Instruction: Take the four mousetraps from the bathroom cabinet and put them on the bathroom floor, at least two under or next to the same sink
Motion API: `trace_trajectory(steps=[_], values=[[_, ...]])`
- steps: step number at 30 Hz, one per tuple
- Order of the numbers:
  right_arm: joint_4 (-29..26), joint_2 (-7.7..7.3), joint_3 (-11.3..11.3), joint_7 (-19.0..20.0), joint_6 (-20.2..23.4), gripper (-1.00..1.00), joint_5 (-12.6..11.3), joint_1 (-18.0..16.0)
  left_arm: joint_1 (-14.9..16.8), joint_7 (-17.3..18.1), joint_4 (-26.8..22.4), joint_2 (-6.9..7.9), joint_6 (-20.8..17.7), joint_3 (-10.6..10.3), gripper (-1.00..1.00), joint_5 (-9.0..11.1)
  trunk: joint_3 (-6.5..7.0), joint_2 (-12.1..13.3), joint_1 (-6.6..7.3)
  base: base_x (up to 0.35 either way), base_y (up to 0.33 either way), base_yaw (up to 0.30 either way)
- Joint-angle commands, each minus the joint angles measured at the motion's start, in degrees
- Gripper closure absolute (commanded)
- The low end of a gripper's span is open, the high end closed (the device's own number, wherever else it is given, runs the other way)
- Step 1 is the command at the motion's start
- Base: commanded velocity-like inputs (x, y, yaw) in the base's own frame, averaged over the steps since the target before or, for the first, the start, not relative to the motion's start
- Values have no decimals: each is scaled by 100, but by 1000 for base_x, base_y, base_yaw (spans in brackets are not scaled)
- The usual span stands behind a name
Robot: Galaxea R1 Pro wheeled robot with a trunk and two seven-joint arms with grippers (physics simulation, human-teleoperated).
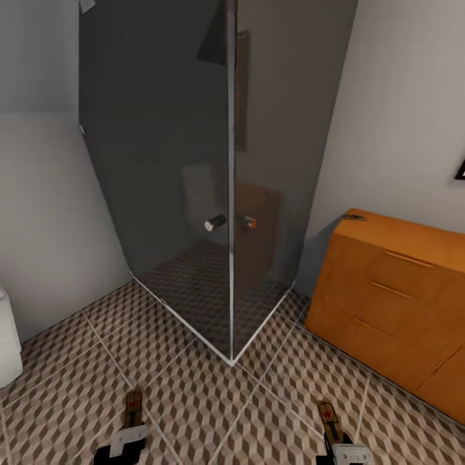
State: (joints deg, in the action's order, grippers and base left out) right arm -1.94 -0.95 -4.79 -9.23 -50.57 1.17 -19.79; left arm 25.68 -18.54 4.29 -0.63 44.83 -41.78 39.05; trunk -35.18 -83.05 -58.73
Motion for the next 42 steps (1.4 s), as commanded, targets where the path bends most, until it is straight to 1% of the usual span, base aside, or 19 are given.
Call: trace_trajectory(steps=[1,36,42], values=[[1,-2,-48,-52,-7,100,6,-3,7,-62,19,-7,8,-32,100,-44,-5,-3,0,0,0,284],[1,-1,-48,-52,-13,100,6,-2,7,-62,19,-8,8,-32,100,-41,-5,-3,0,0,0,284],[1,30,-48,-52,-11,100,13,-3,7,-62,19,-8,8,-32,100,-39,-5,-3,0,0,0,285]])
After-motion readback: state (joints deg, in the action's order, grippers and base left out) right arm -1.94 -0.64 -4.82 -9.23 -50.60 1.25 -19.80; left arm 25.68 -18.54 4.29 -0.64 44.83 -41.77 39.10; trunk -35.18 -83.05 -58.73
